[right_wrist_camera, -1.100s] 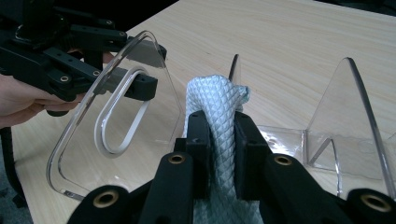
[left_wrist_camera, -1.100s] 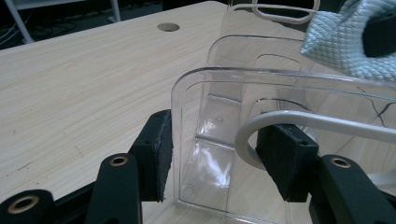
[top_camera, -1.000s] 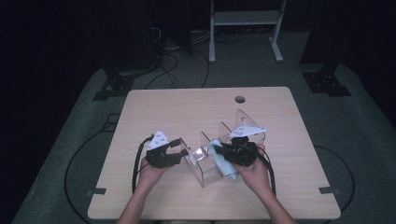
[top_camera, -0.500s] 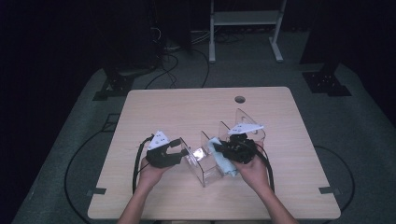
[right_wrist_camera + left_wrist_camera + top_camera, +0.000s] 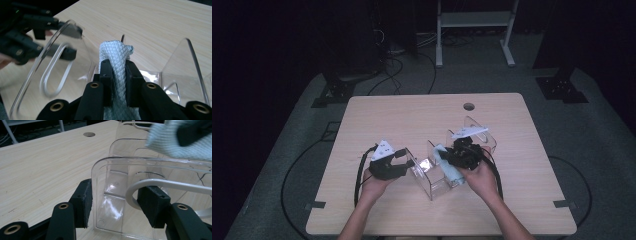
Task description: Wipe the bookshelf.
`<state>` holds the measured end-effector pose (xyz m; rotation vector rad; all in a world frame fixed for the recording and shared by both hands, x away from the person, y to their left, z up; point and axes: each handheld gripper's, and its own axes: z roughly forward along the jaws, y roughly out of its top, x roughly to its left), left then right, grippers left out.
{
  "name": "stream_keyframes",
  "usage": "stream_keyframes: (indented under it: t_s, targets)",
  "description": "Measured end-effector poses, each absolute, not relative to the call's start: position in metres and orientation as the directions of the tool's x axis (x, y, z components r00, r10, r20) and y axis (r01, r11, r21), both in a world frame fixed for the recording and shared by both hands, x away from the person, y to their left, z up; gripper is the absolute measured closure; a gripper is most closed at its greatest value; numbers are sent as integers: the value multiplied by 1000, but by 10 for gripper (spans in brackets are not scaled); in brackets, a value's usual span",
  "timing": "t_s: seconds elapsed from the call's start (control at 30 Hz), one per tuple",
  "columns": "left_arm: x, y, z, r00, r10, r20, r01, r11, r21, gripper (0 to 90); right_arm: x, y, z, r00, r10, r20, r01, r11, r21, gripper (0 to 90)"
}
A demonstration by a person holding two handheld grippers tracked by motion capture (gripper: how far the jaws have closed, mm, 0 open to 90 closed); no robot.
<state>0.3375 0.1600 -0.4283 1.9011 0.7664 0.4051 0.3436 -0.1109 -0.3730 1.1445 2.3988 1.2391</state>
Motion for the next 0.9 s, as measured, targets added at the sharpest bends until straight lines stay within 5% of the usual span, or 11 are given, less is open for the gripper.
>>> stream_keyframes:
  t_s: [0.3, 0.67, 0.9]
  targets:
    - [338, 160, -428, 740, 670, -58, 333, -291, 897, 461, 379, -91, -371, -648, 733, 207, 603, 326, 728, 783]
    - [337, 160, -429, 740, 669, -65, 339, -288, 896, 459, 349, -108, -371, -671, 723, 165, 564, 353, 747, 784]
    - [337, 159, -429, 737, 674, -53, 330, -290, 898, 462, 371, -96, -370, -653, 731, 198, 598, 338, 727, 785]
